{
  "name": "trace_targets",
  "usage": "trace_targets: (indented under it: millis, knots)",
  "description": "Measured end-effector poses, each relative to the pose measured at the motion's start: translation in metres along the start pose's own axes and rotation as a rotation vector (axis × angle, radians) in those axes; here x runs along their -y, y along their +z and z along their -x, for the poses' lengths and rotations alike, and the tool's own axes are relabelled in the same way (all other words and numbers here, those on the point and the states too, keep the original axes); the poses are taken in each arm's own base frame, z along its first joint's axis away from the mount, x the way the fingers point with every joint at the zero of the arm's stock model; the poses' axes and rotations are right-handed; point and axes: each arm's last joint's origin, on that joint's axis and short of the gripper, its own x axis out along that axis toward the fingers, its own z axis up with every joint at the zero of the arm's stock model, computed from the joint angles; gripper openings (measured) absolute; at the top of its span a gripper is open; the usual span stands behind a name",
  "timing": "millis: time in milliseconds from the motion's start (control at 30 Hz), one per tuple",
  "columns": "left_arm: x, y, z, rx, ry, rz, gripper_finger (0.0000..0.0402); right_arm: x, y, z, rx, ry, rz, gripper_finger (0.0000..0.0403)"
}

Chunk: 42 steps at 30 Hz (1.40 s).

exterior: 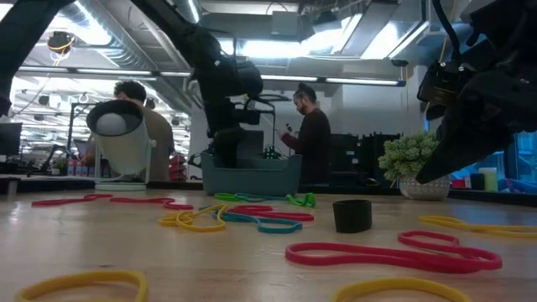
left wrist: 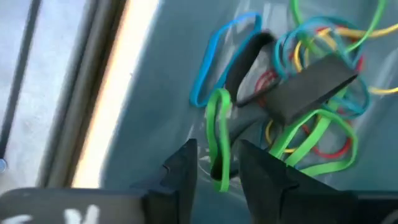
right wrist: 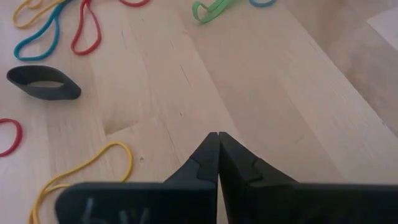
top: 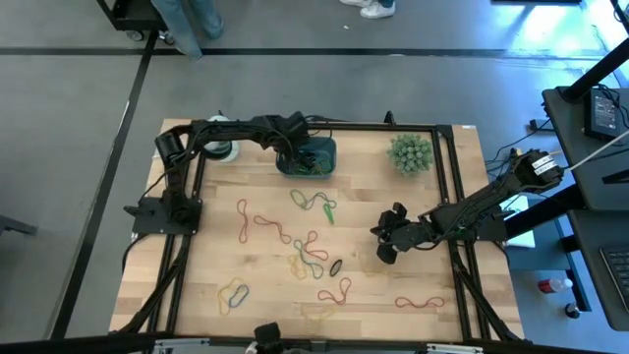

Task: Pick and place rubber bands into bin
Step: Put the yellow rubber band into the blue bin

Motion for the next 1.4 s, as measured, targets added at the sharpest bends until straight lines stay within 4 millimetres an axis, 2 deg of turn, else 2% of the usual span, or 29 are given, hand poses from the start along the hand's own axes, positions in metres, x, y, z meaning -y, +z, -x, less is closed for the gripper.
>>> trace_targets:
  millis: [167,333,500,667,833,967,1167,1400]
  knots:
    - [0.002,0.002,0.029,0.058,0.0,0.018,0.0106,0.0,0.0,0.0,-0.001,-0.001,0.0,0.0008]
    - [0.013,-0.001,0.071,0.1,-0.029,0.087,0.0071,0.0,0.0,0.0,0.0,-0.001,0.0,0.0008]
    - [0.051,-0.014,0.106,0.165,-0.088,0.022,0.0013,0.0,0.0,0.0,0.003,0.002,0.0,0.0008]
    - [0.094,-0.044,0.127,0.186,-0.142,-0.06,0.0002,-0.001,0.001,0.0,0.008,0.007,0.022,0.0008]
    - [0.129,-0.084,0.138,0.181,-0.214,-0.085,0.0002,-0.001,0.001,0.0,0.012,0.01,0.018,0.0008]
    - [0.146,-0.118,0.142,0.182,-0.212,-0.074,0.0001,-0.001,0.001,0.0,0.012,0.01,0.018,0.0008]
    - [0.159,-0.164,0.138,0.232,-0.218,-0.042,0.0001,-0.001,0.001,0.0,0.011,0.01,0.018,0.0008]
    - [0.159,-0.194,0.126,0.338,-0.216,-0.061,0.0001,-0.01,0.011,0.003,-0.008,0.059,0.018,0.0003]
